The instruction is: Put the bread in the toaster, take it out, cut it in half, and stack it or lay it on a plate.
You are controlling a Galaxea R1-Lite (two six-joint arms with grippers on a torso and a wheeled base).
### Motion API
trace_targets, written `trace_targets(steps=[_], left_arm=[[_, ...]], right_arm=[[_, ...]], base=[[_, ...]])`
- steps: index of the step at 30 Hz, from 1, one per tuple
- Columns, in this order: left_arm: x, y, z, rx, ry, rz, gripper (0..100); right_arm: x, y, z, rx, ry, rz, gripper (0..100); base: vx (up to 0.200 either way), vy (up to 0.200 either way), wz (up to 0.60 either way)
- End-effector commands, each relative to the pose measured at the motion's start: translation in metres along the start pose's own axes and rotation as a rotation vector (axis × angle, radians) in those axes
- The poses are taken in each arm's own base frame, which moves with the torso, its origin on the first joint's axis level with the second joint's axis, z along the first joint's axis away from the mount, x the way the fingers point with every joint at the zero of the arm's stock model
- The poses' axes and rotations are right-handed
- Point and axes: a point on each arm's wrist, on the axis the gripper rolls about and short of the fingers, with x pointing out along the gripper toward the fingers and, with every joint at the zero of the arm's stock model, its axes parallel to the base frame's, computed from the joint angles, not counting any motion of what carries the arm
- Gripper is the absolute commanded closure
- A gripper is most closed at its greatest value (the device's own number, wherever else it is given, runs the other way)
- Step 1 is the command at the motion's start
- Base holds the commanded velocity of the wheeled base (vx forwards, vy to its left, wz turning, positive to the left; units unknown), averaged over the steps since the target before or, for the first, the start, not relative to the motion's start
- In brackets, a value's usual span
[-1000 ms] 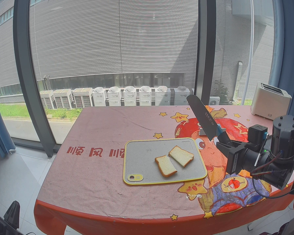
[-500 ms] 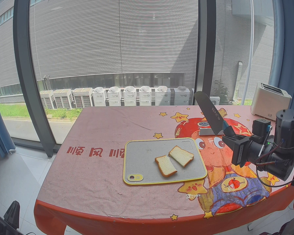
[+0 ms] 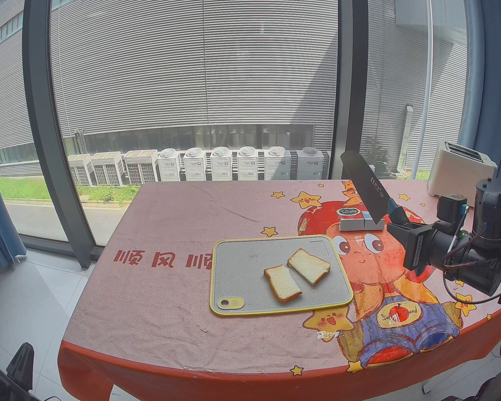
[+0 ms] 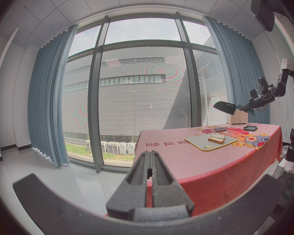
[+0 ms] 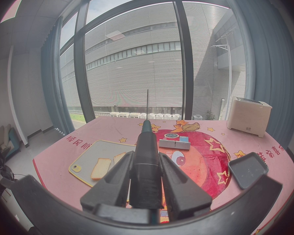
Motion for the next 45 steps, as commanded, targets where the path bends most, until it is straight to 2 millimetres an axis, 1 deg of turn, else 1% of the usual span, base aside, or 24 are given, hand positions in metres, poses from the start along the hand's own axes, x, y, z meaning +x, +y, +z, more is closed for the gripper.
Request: trace_targets(steps=[1, 14, 24, 28, 37, 45], left_arm=[[0.0, 0.0, -0.005, 0.0, 0.001, 0.0, 100], [0.0, 0.0, -0.005, -0.001, 0.001, 0.0, 100], [0.0, 0.0, -0.005, -0.001, -0.001, 0.001, 100], [0.0, 0.0, -0.005, 0.0, 0.001, 0.0, 100], [0.0, 0.0, -0.005, 0.0, 0.001, 0.001, 100], [0.0, 0.0, -0.005, 0.0, 0.001, 0.0, 100]], right_arm=[[0.001, -0.006, 0.001, 0.009, 0.007, 0.009, 100], [0.006, -0.022, 0.001, 0.018, 0.026, 0.011, 100], [0.019, -0.031, -0.005, 0.022, 0.065, -0.02, 100], [0.024, -0.035, -0.004, 0.032, 0.069, -0.043, 100], [0.03, -0.037, -0.01, 0.031, 0.102, -0.051, 100], [0.032, -0.037, -0.01, 0.031, 0.103, -0.051, 100]], base=[[0.0, 0.0, 0.0], [0.0, 0.0, 0.0], [0.0, 0.0, 0.0], [0.0, 0.0, 0.0], [0.0, 0.0, 0.0], [0.0, 0.0, 0.0]])
